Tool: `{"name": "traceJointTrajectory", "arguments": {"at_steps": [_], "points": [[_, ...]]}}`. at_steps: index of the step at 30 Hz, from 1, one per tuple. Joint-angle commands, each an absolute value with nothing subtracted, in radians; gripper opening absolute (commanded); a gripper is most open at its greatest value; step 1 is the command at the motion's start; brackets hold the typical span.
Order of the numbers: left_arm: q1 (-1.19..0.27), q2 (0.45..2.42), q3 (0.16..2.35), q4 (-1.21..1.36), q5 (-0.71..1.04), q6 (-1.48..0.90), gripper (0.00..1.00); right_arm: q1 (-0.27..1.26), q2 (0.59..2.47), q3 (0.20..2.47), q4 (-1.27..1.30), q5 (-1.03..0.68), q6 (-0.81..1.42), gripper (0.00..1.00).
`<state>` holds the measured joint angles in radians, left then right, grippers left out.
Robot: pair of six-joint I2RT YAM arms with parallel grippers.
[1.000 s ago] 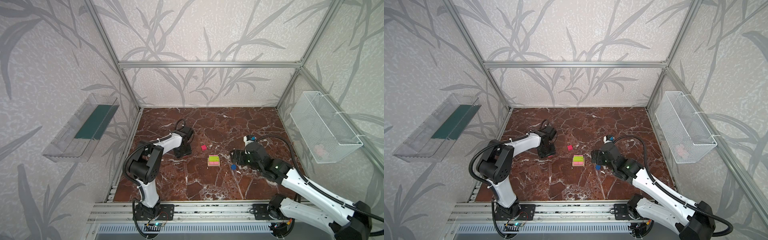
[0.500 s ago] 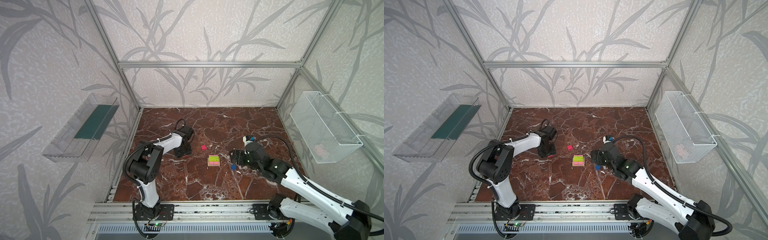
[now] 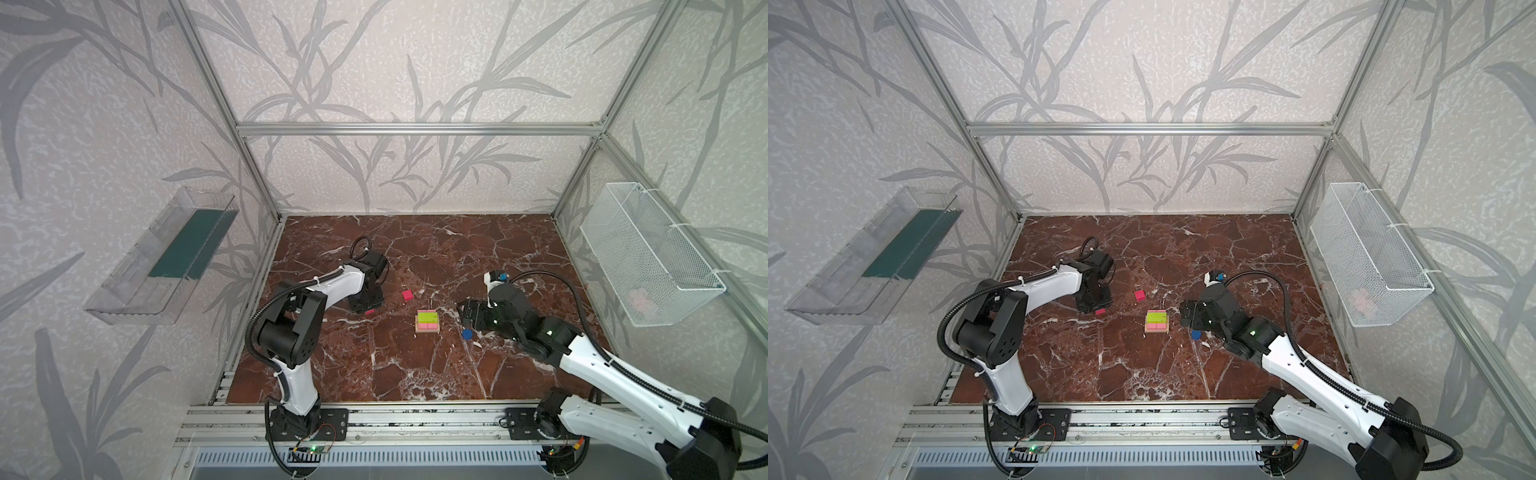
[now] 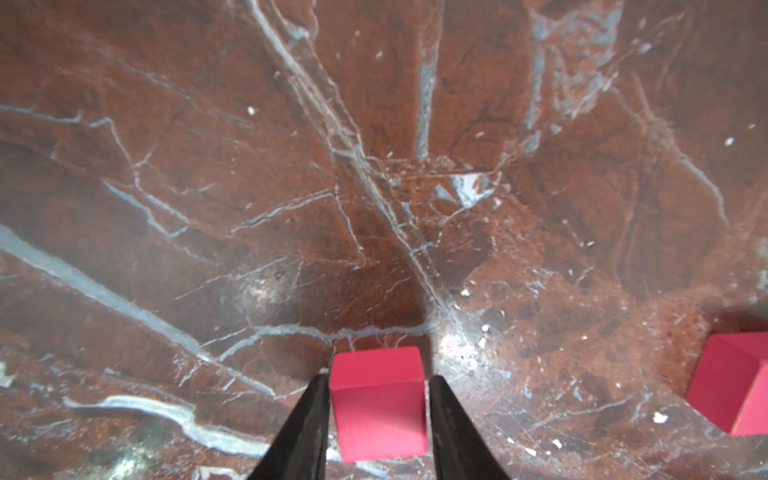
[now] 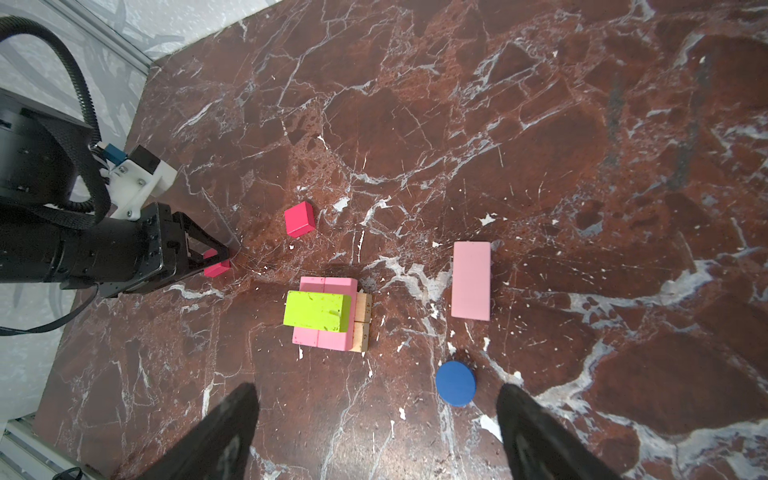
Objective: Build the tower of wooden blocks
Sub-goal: 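Lower and close the left gripper on the magenta cube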
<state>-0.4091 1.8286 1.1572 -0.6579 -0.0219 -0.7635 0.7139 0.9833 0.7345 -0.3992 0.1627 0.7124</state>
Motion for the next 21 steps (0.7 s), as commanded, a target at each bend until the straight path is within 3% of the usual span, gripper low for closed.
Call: {"name": "traceJointTrajectory", "arguments": {"at_steps": [1,21], "points": [[-0.404,1.816,1.186,-0.674,-0.038,-0.778,0.37,0.709,0.991,0.727,-0.380,0.155,0.710,0.90],[-0.410,1.779,1.205,-0.718,0.010,-0.735,0.16,0.708,0.994,0.720,-0.371,0.146,0.715,0.89]]}}
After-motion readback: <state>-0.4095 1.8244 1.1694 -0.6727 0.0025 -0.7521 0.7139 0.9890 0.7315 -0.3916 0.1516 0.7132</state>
